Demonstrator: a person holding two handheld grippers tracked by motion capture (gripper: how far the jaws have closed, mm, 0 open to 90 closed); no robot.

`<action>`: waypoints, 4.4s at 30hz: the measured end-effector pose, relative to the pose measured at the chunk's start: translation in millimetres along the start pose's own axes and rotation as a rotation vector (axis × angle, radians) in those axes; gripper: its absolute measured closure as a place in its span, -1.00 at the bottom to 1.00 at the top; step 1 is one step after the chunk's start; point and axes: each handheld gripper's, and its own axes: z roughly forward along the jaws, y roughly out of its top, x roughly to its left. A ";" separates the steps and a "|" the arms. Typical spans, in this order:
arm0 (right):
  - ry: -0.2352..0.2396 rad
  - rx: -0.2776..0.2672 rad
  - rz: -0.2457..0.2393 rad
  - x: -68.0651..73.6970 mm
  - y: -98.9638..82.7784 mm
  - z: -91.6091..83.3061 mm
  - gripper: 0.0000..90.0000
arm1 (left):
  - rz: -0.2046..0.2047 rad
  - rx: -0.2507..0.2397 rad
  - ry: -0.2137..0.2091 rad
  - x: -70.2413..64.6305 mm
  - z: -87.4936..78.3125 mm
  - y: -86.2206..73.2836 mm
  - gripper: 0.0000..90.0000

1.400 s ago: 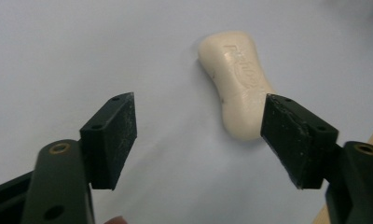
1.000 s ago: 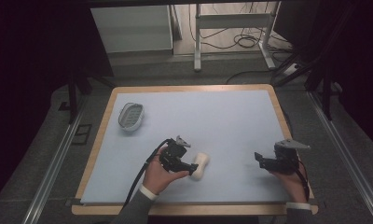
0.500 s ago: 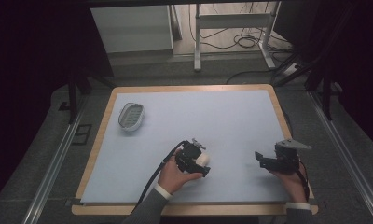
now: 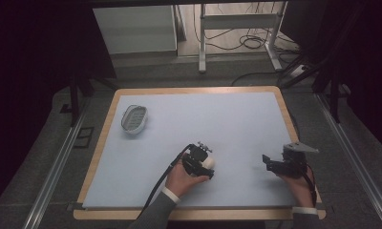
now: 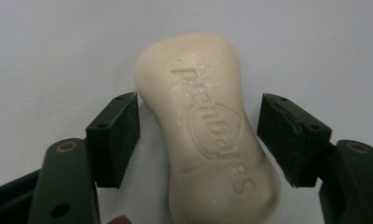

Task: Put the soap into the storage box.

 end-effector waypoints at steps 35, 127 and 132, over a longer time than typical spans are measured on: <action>-0.052 0.003 0.060 -7.5 -1.2 -2.3 -0.73 | 0.120 0.004 0.020 -0.8 -7.8 6.0 0.07; -0.059 0.011 0.074 -12.3 -4.8 -0.7 -0.73 | -0.009 -0.054 0.046 113.1 -83.8 -5.0 0.10; -0.056 0.011 0.074 -11.8 -4.5 -0.9 -0.73 | -0.035 -0.066 0.052 124.1 -92.1 -6.5 0.10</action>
